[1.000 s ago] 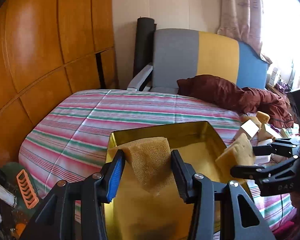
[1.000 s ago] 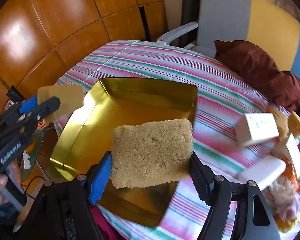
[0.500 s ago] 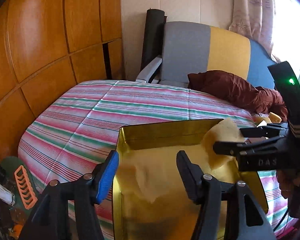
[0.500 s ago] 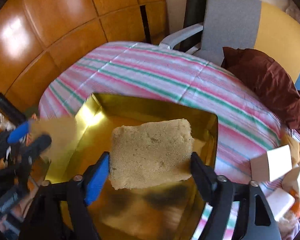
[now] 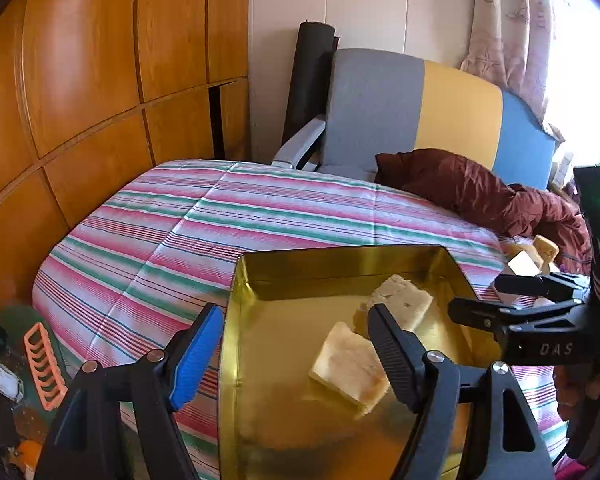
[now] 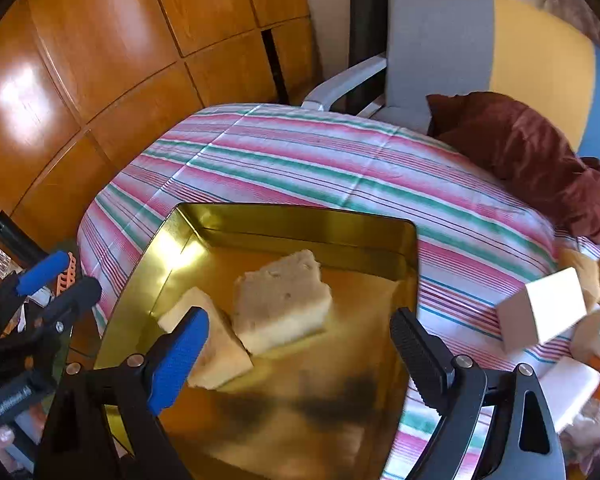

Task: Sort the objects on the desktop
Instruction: 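Grasp the yellow sponge with the right gripper and drop it into the gold tray, then grasp the purple wrapped snack with the right gripper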

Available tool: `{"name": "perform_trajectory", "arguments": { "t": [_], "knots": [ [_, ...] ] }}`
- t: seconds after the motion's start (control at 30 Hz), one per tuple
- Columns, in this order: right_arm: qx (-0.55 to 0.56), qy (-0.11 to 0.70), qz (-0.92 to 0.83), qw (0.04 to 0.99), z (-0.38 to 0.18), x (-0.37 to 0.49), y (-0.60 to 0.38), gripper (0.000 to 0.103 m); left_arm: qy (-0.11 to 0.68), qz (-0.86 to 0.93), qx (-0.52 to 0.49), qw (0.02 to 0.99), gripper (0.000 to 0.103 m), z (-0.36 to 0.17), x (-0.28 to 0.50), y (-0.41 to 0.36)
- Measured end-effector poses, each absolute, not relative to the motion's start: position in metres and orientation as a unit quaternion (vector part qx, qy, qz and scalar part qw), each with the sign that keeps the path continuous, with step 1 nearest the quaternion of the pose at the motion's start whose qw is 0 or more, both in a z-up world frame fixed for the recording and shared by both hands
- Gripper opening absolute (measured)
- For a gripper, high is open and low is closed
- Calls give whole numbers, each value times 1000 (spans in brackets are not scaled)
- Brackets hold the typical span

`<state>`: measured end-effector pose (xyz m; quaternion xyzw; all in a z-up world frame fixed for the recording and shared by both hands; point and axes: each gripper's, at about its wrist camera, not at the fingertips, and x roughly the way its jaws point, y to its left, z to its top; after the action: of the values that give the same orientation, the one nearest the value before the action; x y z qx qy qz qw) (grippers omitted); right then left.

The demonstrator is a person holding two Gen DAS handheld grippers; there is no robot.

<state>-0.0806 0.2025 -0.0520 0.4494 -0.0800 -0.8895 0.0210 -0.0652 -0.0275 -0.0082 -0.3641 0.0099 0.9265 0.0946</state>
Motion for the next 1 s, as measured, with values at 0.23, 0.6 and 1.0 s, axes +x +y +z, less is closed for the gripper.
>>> {"name": "perform_trajectory", "arguments": {
  "t": [0.23, 0.6, 1.0],
  "knots": [
    [413, -73, -908, -12, -36, -38, 217, 94, -40, 916, -369, 154, 76, -3, -49, -25],
    [405, -119, -905, -49, -37, 18, 263, 93, -35, 892, -391, 221, 76, -2, -24, 14],
    [471, -113, -869, -104, -43, 103, 334, 92, 7, 862, -406, 303, 76, -8, 1, 70]
  ]
}}
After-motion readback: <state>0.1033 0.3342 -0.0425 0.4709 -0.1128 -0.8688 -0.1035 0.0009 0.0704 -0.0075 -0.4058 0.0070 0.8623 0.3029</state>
